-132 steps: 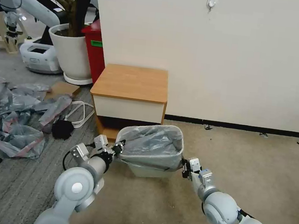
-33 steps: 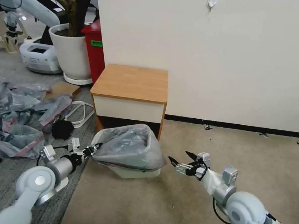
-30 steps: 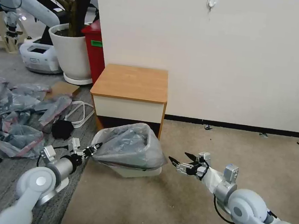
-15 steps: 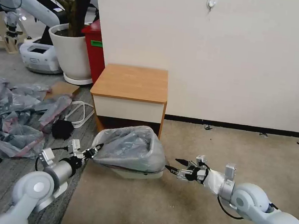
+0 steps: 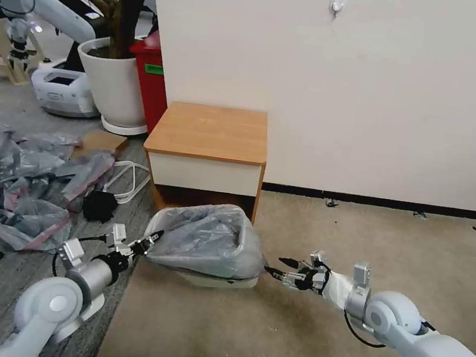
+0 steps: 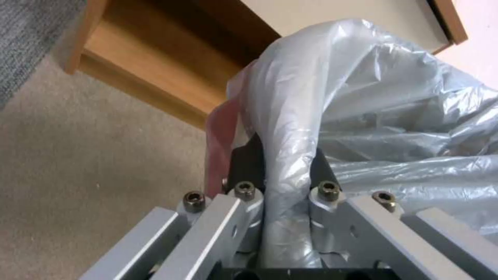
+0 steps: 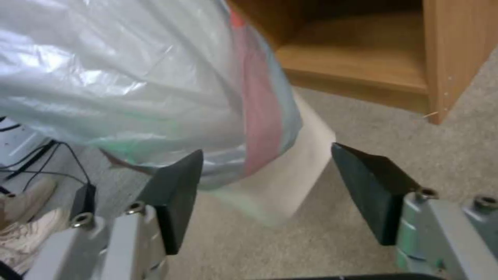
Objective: Pick up the garbage bag from the table and place it over the trash can.
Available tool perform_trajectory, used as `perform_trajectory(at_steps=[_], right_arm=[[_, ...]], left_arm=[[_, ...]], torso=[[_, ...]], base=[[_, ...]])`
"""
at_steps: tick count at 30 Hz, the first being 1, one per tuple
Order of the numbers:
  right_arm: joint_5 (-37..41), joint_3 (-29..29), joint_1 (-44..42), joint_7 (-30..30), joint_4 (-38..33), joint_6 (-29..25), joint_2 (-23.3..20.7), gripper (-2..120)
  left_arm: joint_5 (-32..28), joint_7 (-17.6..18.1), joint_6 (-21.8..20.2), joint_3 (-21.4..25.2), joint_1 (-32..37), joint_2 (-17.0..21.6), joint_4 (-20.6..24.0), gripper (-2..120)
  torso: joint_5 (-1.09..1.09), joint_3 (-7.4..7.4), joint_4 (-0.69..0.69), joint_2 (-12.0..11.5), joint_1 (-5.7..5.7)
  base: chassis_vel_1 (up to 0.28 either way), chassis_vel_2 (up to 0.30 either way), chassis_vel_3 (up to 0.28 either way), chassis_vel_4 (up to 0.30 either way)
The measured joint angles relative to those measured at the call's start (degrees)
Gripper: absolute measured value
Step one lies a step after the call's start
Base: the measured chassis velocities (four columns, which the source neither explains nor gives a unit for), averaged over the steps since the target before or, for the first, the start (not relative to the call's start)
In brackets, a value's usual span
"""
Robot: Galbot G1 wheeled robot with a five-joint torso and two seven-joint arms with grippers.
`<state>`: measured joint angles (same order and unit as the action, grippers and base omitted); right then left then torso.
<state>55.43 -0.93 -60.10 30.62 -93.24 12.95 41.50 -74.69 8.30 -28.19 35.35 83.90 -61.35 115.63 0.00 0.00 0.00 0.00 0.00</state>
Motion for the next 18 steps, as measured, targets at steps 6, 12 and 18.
perform_trajectory(at_steps=[6,12,18], right_arm=[[-0.91,-0.91,0.47,0.55,1.09,0.00,0.39,57],[-1.83,-1.71,1.43,0.95,2.73,-0.11,1.57,45],[-2.13,-1.71,1.47,1.42,3.07,-0.44,2.05,34]], left_arm=[[0.02,0.01,0.04,0.16,0.34,-0.01,0.59,5],[0.02,0.03,0.16,0.60,1.25,-0.03,1.40,5],[0.02,0.07,0.33,0.85,1.55,0.02,1.68,5]], torso=[[0.00,0.00,0.00,0.00,0.00],[0.00,0.00,0.00,0.00,0.00],[0.00,0.00,0.00,0.00,0.00]], base=[[0.000,0.000,0.000,0.000],[0.000,0.000,0.000,0.000],[0.000,0.000,0.000,0.000]])
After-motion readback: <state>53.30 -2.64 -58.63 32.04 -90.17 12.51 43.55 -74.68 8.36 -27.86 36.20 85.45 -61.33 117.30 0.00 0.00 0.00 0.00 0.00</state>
